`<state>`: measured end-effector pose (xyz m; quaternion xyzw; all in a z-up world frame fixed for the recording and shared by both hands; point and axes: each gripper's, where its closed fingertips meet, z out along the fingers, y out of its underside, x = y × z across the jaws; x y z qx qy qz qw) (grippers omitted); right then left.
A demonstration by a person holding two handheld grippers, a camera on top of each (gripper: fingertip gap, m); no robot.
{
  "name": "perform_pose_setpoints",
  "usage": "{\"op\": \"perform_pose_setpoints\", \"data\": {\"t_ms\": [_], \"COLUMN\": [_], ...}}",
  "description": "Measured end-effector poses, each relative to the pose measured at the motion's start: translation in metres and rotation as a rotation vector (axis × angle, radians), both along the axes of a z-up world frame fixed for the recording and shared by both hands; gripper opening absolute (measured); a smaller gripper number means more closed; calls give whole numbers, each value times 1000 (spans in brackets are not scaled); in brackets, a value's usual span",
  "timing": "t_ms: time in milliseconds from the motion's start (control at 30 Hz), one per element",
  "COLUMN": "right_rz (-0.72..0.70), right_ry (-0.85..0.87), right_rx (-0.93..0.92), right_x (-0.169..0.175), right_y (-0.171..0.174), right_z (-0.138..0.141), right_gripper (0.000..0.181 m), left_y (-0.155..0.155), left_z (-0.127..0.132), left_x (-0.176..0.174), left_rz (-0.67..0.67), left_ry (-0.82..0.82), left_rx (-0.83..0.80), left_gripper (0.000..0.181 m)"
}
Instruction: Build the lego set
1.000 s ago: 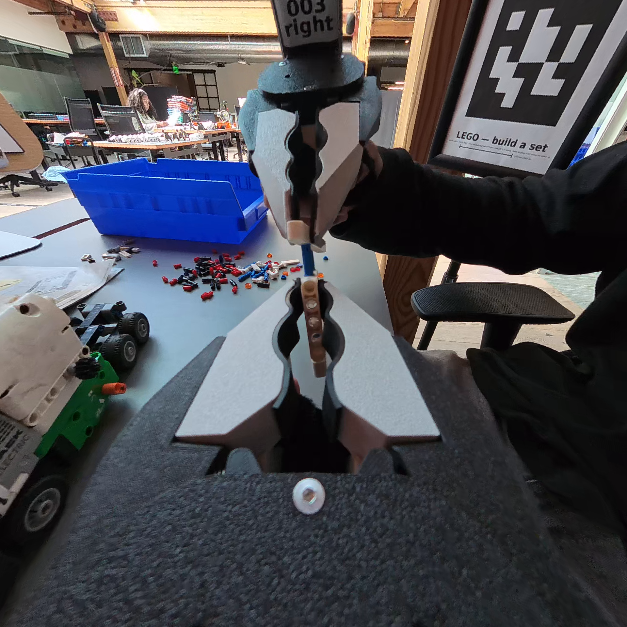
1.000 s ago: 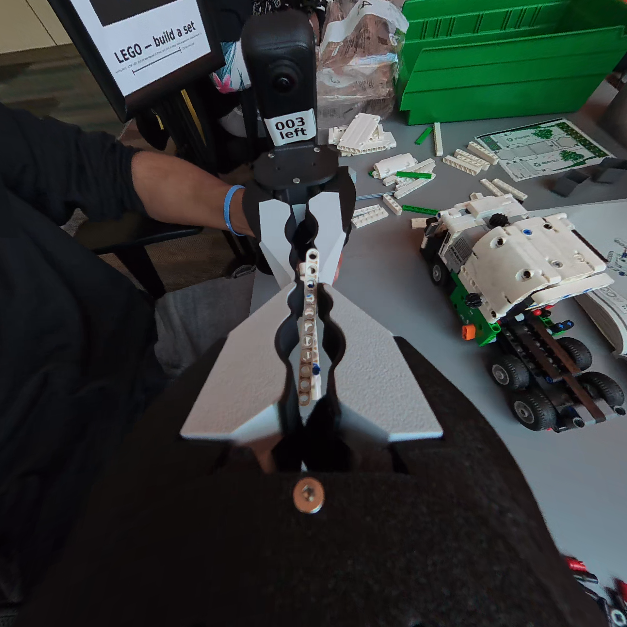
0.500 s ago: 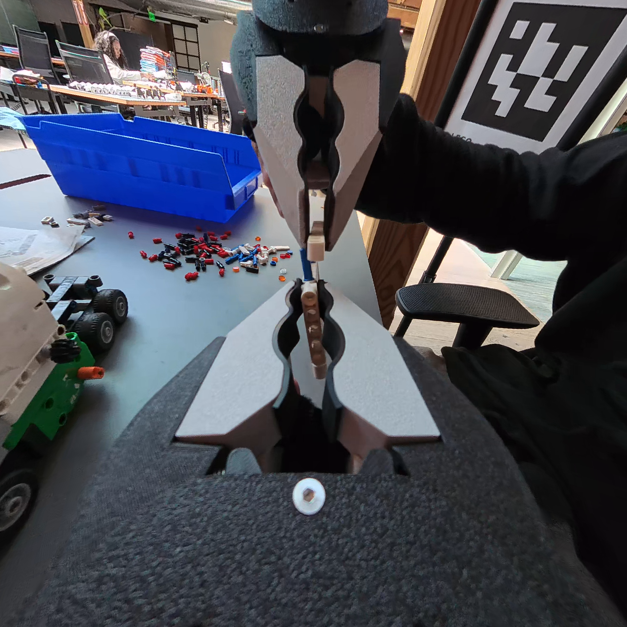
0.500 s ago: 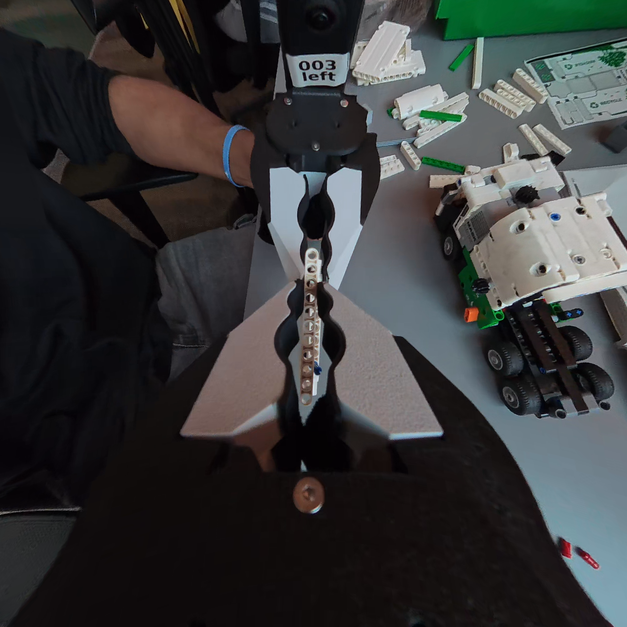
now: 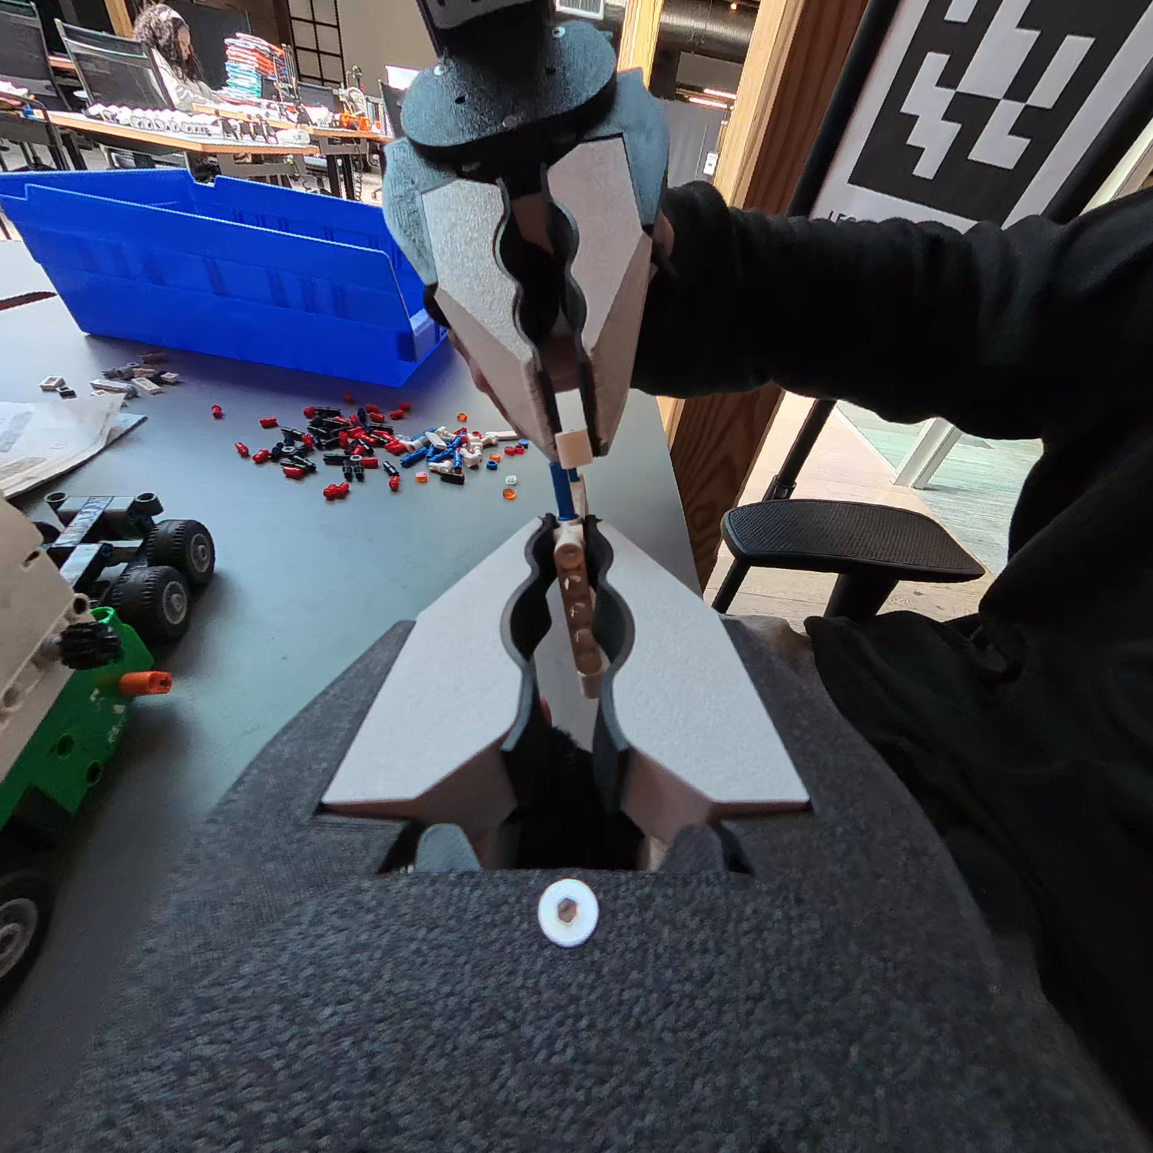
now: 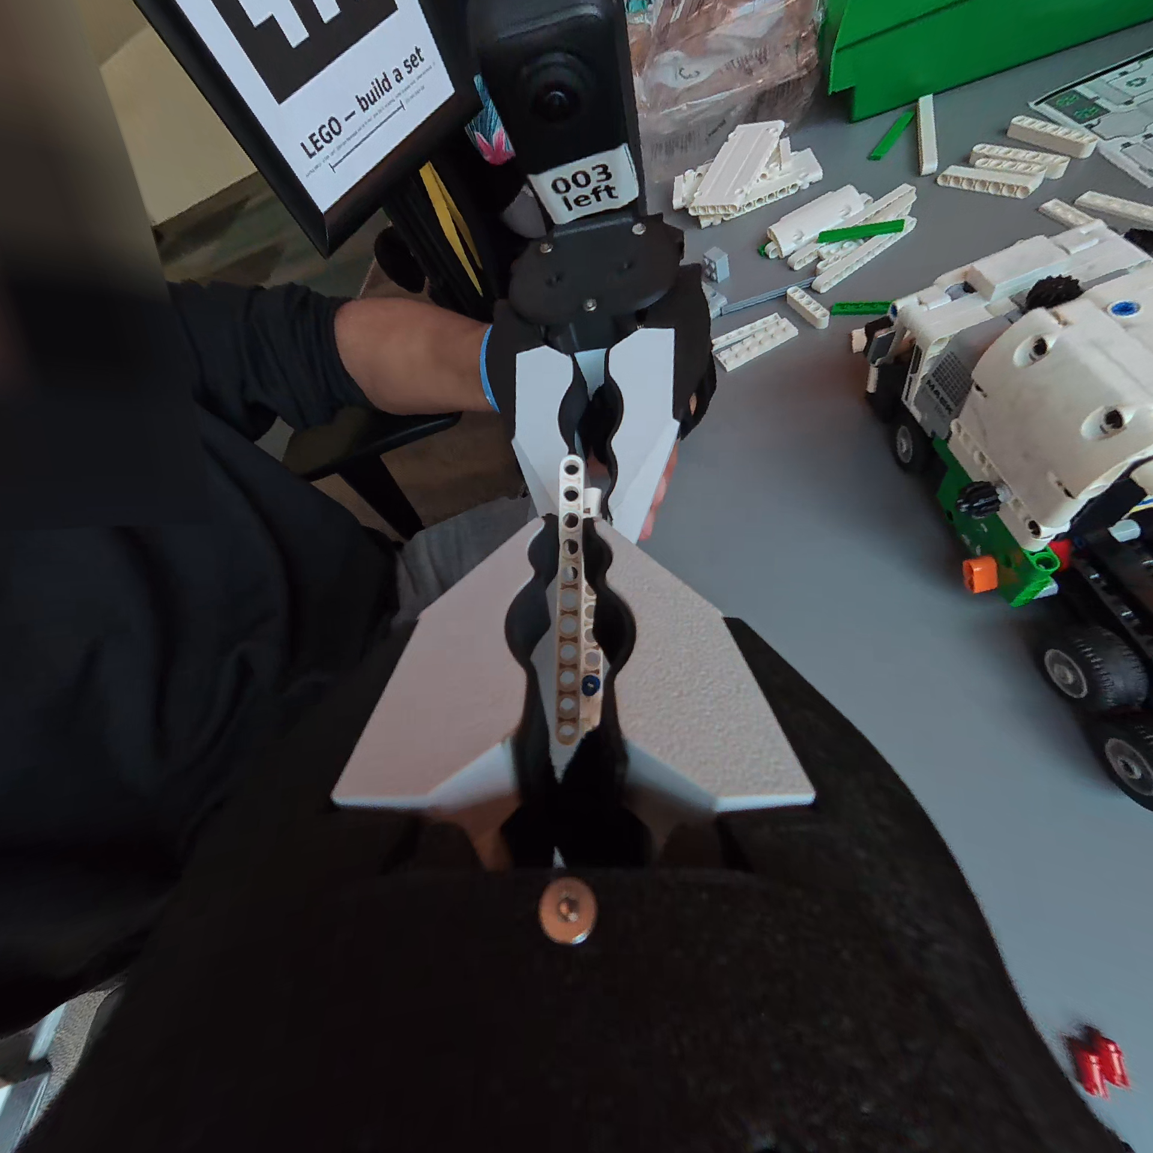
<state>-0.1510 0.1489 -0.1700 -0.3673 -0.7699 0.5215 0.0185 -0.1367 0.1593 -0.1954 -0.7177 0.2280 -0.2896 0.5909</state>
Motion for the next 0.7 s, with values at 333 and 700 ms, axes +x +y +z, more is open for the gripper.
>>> {"op": "perform_pose_setpoints", "data": {"t_ms": [333, 700], "right_rz": [-28, -17], "right_ry": [-18, -21], "right_rx": [6, 109], "right_x": [-4, -1], "right_y": [4, 5], "right_z": [4, -1], "right_gripper": [6, 6], "left_y": [0, 1], "left_z": [1, 0], "left_x": [0, 0], "left_rz": [2, 3], "left_ry": [-3, 1], "left_rx": [10, 3], "left_gripper": [6, 6]}}
